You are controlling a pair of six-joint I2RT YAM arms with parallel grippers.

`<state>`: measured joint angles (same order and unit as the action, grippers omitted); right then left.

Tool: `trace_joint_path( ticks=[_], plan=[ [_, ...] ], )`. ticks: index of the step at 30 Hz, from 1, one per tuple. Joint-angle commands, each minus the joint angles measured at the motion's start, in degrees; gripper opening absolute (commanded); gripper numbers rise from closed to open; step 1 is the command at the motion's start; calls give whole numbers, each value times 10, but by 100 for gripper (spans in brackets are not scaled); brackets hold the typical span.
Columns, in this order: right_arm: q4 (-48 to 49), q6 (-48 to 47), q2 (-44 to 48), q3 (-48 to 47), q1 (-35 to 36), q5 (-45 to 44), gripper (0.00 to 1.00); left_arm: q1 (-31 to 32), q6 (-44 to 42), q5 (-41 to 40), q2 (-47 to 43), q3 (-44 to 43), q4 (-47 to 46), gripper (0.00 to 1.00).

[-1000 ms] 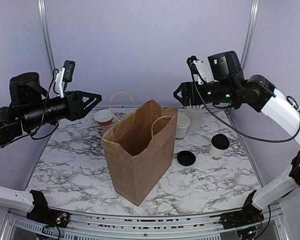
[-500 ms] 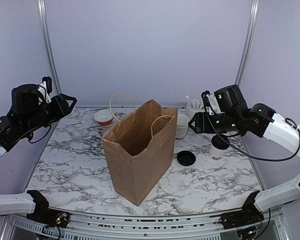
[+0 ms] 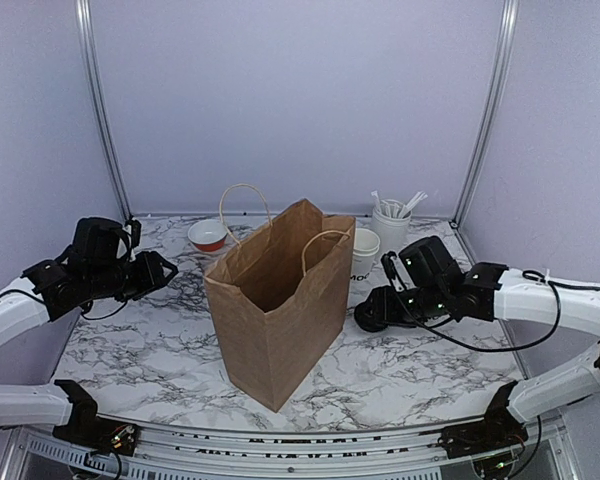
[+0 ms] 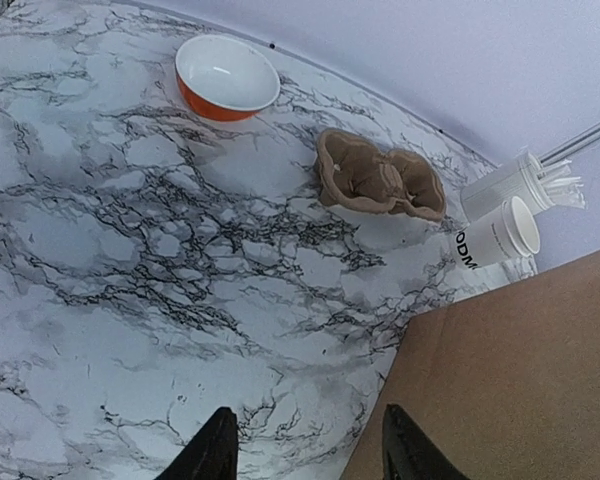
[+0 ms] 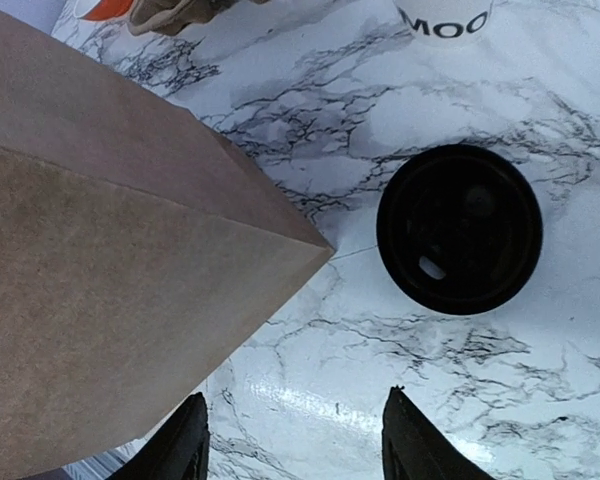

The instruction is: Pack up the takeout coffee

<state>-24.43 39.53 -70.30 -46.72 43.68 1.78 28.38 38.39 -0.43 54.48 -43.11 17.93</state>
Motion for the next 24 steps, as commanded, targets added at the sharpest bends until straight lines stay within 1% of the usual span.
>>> trace_joint_path(
  ticks=[1, 4, 11, 13, 18, 21, 24],
  plan=[
    [82, 45, -49, 9, 40, 4, 55, -3, 11, 46, 13, 41, -40, 49],
    [121, 66, -83, 24, 66, 12, 50, -3, 15, 63, 25, 64, -57, 49],
    [191, 95, -140, 37, 71, 23, 38, 9, 32, 96, 57, 113, -112, 49],
    [198, 101, -155, 36, 71, 22, 31, 19, 34, 98, 66, 119, -121, 49],
    [215, 123, -184, 41, 72, 5, 19, 47, 34, 97, 88, 127, -139, 49],
    [228, 134, -195, 48, 71, -7, 14, 66, 33, 94, 97, 130, -148, 49],
    [245, 138, -214, 48, 71, -12, 11, 87, 30, 94, 112, 131, -155, 49]
  ],
)
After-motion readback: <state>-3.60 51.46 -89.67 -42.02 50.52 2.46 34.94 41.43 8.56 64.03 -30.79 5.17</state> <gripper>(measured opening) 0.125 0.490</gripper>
